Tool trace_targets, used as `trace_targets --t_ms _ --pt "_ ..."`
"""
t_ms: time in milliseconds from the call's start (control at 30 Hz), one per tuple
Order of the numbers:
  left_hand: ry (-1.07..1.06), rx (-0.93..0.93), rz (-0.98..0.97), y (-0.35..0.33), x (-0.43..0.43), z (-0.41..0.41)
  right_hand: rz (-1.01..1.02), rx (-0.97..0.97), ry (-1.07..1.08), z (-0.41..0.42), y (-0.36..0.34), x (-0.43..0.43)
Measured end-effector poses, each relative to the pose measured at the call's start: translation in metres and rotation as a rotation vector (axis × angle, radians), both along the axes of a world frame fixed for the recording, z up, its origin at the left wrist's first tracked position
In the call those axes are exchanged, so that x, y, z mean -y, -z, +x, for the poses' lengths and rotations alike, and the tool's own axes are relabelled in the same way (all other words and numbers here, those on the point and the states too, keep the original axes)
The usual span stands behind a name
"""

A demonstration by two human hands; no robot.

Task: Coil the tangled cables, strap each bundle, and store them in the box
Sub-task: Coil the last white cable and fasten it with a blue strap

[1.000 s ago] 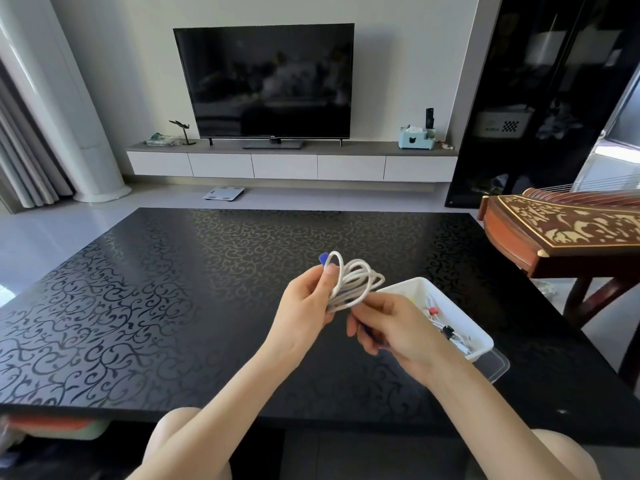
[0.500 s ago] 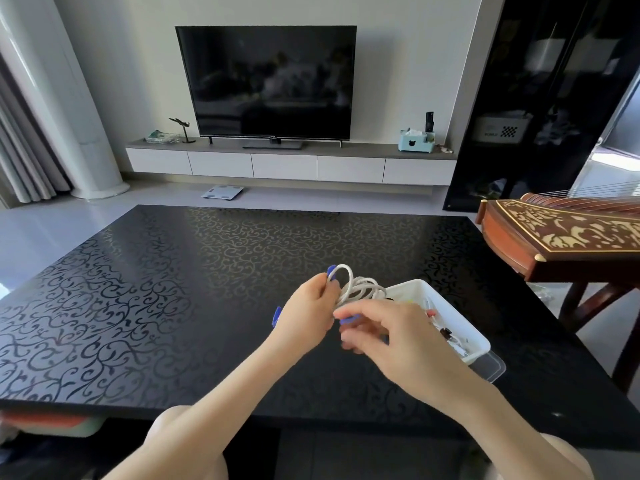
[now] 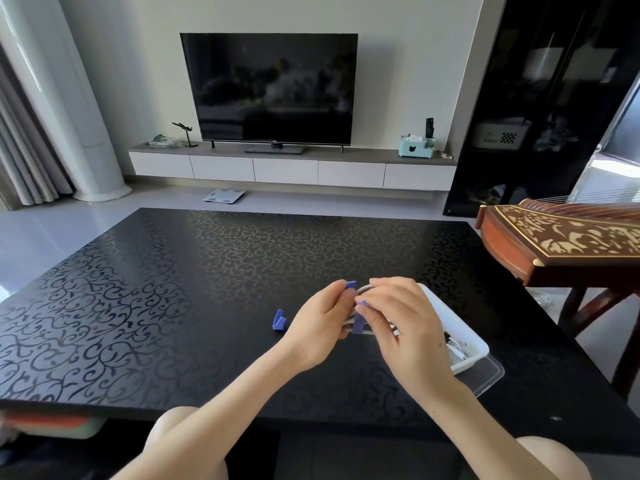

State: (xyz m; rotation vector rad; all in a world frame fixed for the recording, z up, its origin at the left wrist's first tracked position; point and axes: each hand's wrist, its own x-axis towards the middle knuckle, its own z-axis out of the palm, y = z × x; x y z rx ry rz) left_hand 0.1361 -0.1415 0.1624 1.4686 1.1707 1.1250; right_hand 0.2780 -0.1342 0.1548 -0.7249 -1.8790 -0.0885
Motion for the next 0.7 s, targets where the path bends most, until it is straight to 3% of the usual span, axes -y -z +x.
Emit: trace_targets --t_ms 167,300,400,700 --pt "-0.051 -0.046 0.048 0.004 0.001 0.003 -0.098 -0.063 -0.011 0.003 -0.003 0.004" --pt "0.002 -0.2 0.062 0.007 0.002 0.001 -0.476 -0.254 -0.136 0.011 -0.011 0.004" --pt "0.068 -0.153 0.048 0.006 0.002 0.001 -0.681 -0.342 -0.192 0.013 -0.012 0.003" --pt "0.116 -0.156 0.022 0.012 -0.001 -0.004 -0.744 -0.34 -0.215 0.013 -0.012 0.003"
